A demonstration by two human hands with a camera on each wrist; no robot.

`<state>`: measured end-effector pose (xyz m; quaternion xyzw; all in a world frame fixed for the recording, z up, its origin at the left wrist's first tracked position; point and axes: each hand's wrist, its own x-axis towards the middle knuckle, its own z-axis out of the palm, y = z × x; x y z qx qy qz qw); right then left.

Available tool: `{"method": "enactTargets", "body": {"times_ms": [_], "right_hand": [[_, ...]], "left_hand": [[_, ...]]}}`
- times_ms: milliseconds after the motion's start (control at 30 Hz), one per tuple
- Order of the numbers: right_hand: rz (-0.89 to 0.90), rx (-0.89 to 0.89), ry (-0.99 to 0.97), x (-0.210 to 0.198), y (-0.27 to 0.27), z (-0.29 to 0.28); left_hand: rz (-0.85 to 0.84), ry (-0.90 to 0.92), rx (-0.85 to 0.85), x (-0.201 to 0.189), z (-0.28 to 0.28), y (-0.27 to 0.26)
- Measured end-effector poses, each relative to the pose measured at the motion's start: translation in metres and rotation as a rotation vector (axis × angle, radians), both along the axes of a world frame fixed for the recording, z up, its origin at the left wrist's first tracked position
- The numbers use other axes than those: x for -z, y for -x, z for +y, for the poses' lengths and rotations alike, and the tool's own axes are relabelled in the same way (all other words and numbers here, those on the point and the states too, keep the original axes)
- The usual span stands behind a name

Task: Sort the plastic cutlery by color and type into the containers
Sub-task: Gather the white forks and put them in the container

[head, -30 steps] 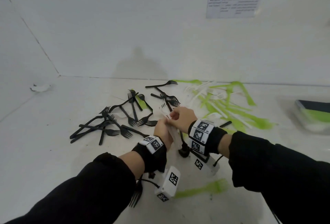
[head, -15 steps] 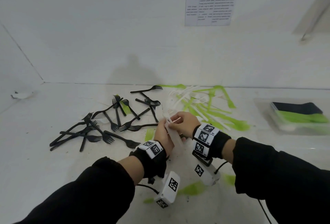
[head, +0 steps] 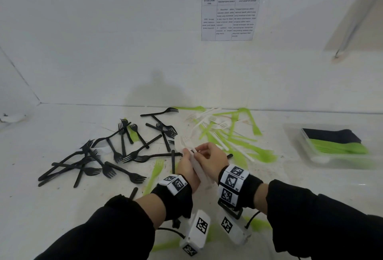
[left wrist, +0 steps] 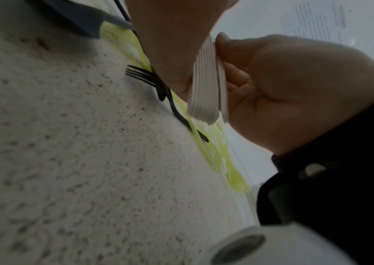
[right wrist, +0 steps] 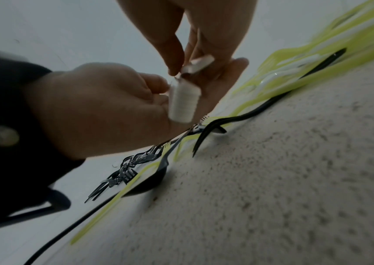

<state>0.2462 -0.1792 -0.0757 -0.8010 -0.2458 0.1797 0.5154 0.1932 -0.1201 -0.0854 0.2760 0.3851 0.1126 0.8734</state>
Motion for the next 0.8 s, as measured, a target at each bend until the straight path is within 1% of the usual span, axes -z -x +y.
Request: {"method": "enactTargets", "body": {"times_ms": [133, 200, 300, 367, 467, 567, 633, 667, 733, 800], "right_hand": [[-0.012, 0.072, -0.063, 0.004, 0.001, 0.000], [-0.016, 0.073, -0.053, 0.005, 0.001, 0.000], [-0.052, -0.011, 0.026, 0.007, 0.001, 0.000], [-0.051, -0.038, 0.050, 0.006, -0.002, 0.000], [-0.002, -0.063, 0.052, 0.002, -0.004, 0.000], [-0.067, -0.149, 0.104, 0.001, 0.003, 0.002], [-0.084, -0.125, 0.122, 0.000, 0.007, 0.003], [-0.093, -0.119, 0.145, -0.001, 0.008, 0.004], [-0.127, -0.204, 0.229, -0.004, 0.007, 0.006], [-0.157, -0.307, 0.280, -0.008, -0.002, 0.008]], "left_hand": [[0.038, -0.028, -0.011, -0.005, -0.004, -0.002], [0.028, -0.054, -0.034, -0.003, -0.007, -0.005], [0.021, -0.095, -0.003, 0.000, -0.008, -0.004], [0.028, -0.066, -0.004, 0.000, -0.006, -0.001], [-0.004, -0.029, -0.017, 0.000, -0.003, 0.003], [-0.031, -0.069, -0.066, 0.002, -0.001, 0.005], [-0.031, -0.126, -0.106, 0.003, -0.002, 0.007], [-0.010, -0.160, -0.101, 0.003, -0.002, 0.008], [0.022, -0.203, -0.071, 0.007, -0.001, 0.011], [0.044, -0.241, -0.094, 0.006, 0.003, 0.015]]}}
